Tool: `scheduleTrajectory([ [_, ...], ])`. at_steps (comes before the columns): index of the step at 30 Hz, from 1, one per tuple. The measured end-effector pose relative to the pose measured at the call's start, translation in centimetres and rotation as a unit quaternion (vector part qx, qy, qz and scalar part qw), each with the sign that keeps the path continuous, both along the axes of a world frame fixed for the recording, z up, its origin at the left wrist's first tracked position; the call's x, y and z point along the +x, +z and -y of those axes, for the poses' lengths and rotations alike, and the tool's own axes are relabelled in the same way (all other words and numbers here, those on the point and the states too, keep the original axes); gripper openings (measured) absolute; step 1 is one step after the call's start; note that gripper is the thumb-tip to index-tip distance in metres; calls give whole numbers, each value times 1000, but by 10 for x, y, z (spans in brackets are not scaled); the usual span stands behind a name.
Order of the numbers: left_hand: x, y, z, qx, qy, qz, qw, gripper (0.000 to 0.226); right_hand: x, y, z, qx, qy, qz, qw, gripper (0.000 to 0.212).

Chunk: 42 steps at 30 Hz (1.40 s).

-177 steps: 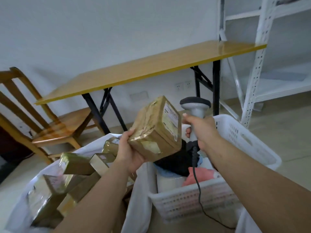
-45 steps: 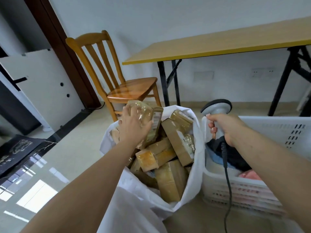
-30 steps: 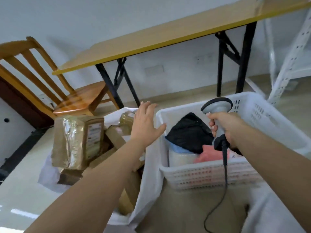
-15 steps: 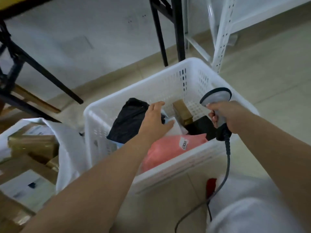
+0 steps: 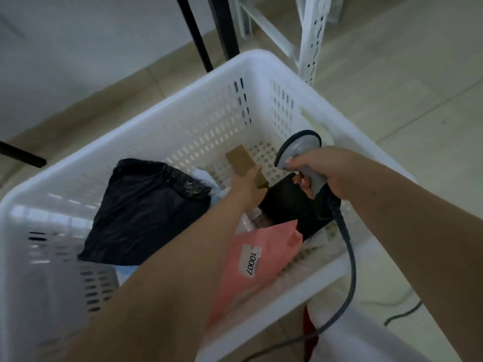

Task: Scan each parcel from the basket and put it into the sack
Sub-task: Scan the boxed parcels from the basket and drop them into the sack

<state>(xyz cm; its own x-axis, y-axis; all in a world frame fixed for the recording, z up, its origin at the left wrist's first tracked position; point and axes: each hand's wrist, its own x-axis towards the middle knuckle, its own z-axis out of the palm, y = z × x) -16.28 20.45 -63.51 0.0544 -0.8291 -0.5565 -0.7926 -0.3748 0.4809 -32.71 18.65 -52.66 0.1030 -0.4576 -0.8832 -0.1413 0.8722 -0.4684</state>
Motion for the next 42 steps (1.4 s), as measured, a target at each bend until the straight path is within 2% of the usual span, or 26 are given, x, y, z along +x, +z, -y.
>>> scheduleTrajectory([
  [5,-15,-32,21,68,1,-34,997,67,-2,-7,2,0,-45,5,999,32],
  [9,-15,-45,30,106,-40,48,992,59,-6,-10,3,8,-38,7,999,27],
  [10,-12,-48,30,94,-20,39,995,57,-8,-11,4,3,-43,7,999,28],
  [12,-7,-50,24,42,72,-32,996,52,-10,-12,5,-7,-48,4,999,31],
  [15,0,-44,12,-52,182,-90,978,33,-8,-10,4,-10,-51,10,999,26],
  [17,0,-27,4,-83,202,-128,967,23,-5,-4,1,-15,-55,14,998,20],
  [20,3,3,-11,-99,215,-175,956,20,1,7,-3,-39,-56,14,998,16],
  [22,9,31,-26,-104,286,-232,924,20,3,15,-7,-65,-74,22,995,15],
  [23,13,46,-34,-106,336,-270,896,21,5,18,-9,-82,-84,22,993,13],
  [26,28,97,-68,-108,455,-413,781,22,13,36,-27,-130,-96,25,987,9],
  [28,37,131,-95,-99,476,-507,712,17,23,55,-44,-154,-102,35,982,17],
  [30,46,161,-125,-100,460,-563,679,16,39,81,-68,-180,-117,50,975,17],
  [31,51,174,-139,-102,443,-580,676,19,48,95,-81,-196,-124,59,971,14],
  [33,58,201,-166,-96,395,-588,699,28,66,123,-109,-226,-138,90,960,15],
  [35,66,230,-192,-90,358,-557,744,37,83,151,-138,-239,-146,134,951,15],
  [38,78,283,-226,-115,357,-474,797,32,98,192,-177,-290,-116,134,941,18],
  [40,86,321,-252,-140,345,-423,826,39,104,218,-201,-322,-86,132,934,19],
  [42,92,354,-279,-165,307,-358,867,27,109,243,-223,-340,-67,145,927,19],
])
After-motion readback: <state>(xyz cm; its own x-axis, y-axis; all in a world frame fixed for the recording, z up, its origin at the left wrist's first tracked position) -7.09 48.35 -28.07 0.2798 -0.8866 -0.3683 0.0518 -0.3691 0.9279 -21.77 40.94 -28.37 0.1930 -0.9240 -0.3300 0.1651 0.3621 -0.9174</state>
